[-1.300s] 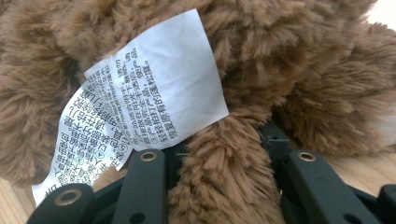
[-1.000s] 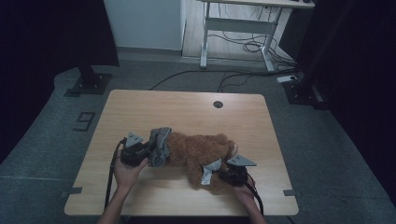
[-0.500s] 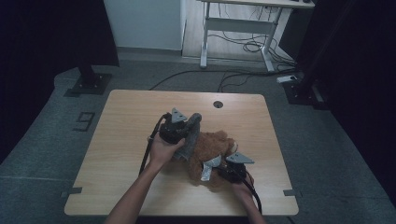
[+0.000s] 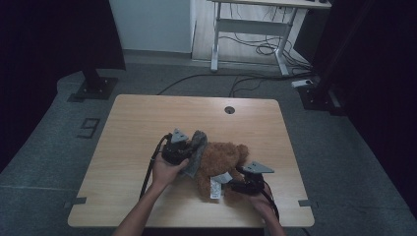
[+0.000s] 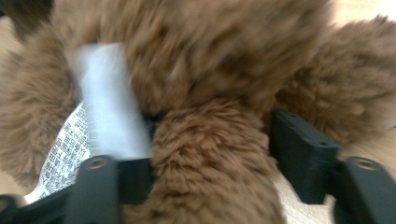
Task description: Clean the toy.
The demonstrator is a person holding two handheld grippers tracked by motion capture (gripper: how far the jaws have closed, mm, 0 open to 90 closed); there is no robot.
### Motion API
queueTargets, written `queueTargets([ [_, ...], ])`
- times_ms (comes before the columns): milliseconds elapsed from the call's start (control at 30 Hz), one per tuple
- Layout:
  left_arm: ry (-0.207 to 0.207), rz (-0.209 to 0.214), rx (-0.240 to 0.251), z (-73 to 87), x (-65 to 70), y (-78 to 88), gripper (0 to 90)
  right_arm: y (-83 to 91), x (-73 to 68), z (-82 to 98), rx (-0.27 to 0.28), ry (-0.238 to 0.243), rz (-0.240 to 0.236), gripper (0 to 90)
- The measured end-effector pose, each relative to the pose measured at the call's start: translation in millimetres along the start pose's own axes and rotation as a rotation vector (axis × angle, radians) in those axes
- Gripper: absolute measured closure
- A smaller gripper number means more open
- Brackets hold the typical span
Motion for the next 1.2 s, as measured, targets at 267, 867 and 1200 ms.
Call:
queueTargets([
  [267,0.003,0.051,0.038,19.3,7.9,9.5,81.0,5.6,1.9,-31.0,0.102,-0.069,-0.032,13.1],
  [867,0.041,0.080,0.095,8.9,28.7,21.3,80.8,-16.1,-2.5,-35.0,0.075,0.102,0.040,49.0],
  [1200,-0.041,0.161,0.015,-20.3,114.5,-32.0,80.7,-13.6,-7.1,-30.0,0.121,0.111,0.023,49.1],
])
Point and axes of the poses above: each handheld gripper's, and its own axes: y roughly backward along the jaws, z roughly out of its underside, x roughly to its right, the point moved 9 cm from there along -y, roughly forward along the jaws, and after that the axes turned 15 degrees about y, right-handed, at the moved point
